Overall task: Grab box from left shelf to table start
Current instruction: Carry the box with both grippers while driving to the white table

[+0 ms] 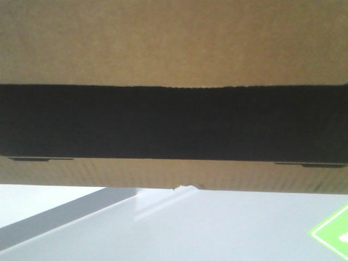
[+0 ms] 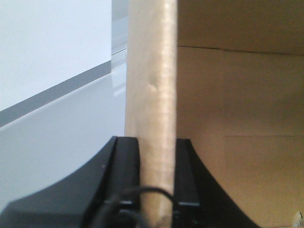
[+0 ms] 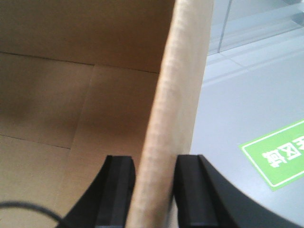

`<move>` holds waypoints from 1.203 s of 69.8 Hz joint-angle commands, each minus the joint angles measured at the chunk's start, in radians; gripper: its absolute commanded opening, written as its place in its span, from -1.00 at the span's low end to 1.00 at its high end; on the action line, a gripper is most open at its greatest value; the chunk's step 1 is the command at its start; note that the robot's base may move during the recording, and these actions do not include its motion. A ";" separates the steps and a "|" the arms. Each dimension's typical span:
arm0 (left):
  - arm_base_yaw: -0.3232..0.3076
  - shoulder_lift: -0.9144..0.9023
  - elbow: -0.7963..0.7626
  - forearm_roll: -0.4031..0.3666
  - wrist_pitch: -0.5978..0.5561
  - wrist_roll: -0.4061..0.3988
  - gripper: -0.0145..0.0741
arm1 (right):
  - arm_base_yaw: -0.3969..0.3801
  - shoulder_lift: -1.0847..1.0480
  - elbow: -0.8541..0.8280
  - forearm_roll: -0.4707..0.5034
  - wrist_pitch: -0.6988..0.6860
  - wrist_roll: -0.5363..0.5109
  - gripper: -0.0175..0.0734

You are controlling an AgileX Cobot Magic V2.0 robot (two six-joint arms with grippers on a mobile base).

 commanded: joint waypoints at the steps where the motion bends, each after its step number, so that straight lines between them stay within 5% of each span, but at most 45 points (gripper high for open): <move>1: -0.011 -0.008 -0.041 -0.122 -0.187 -0.022 -0.91 | 0.008 0.005 -0.033 0.037 -0.151 -0.012 -0.49; 84: -0.011 -0.004 -0.041 -0.122 -0.187 -0.022 -0.91 | 0.008 0.005 -0.033 0.037 -0.151 -0.012 -0.49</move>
